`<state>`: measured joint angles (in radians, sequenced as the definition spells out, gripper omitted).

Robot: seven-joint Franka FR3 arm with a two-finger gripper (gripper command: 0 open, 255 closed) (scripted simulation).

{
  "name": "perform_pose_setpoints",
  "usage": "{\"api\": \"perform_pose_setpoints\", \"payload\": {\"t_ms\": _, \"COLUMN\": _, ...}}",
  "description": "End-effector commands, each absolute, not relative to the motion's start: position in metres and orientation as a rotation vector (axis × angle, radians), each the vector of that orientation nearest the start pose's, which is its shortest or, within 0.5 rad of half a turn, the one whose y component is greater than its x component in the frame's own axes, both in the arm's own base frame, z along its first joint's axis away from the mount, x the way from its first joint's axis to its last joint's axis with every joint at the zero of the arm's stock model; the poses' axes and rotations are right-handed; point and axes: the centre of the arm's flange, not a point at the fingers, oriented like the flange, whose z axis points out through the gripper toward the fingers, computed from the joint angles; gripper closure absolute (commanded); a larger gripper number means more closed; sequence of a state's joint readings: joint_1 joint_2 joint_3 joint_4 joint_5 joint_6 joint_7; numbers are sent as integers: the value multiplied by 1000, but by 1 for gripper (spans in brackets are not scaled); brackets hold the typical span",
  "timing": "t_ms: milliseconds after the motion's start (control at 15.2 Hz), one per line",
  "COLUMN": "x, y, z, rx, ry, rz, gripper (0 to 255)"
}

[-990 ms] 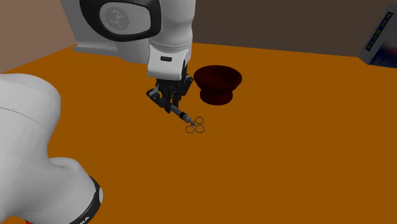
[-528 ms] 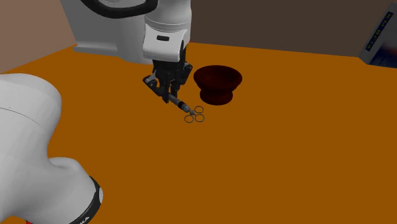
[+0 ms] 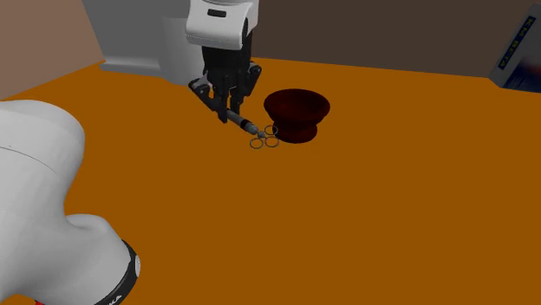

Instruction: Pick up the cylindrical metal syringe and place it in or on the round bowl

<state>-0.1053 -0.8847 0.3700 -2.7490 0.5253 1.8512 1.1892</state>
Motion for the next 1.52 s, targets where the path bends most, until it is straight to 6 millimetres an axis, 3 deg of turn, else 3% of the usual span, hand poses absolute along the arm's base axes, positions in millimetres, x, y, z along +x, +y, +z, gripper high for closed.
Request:
{"api": "perform_pose_setpoints", "payload": {"t_ms": 0, "x": 282, "y": 112, "z": 448, "rx": -2443, "ry": 1699, "rz": 229, "gripper": 255}}
{"api": "perform_pose_setpoints", "payload": {"t_ms": 1254, "x": 498, "y": 247, "z": 455, "rx": -2443, "ry": 1699, "rz": 229, "gripper": 255}}
{"api": "perform_pose_setpoints", "payload": {"t_ms": 1452, "x": 498, "y": 247, "z": 439, "rx": -2443, "ry": 1699, "rz": 229, "gripper": 255}}
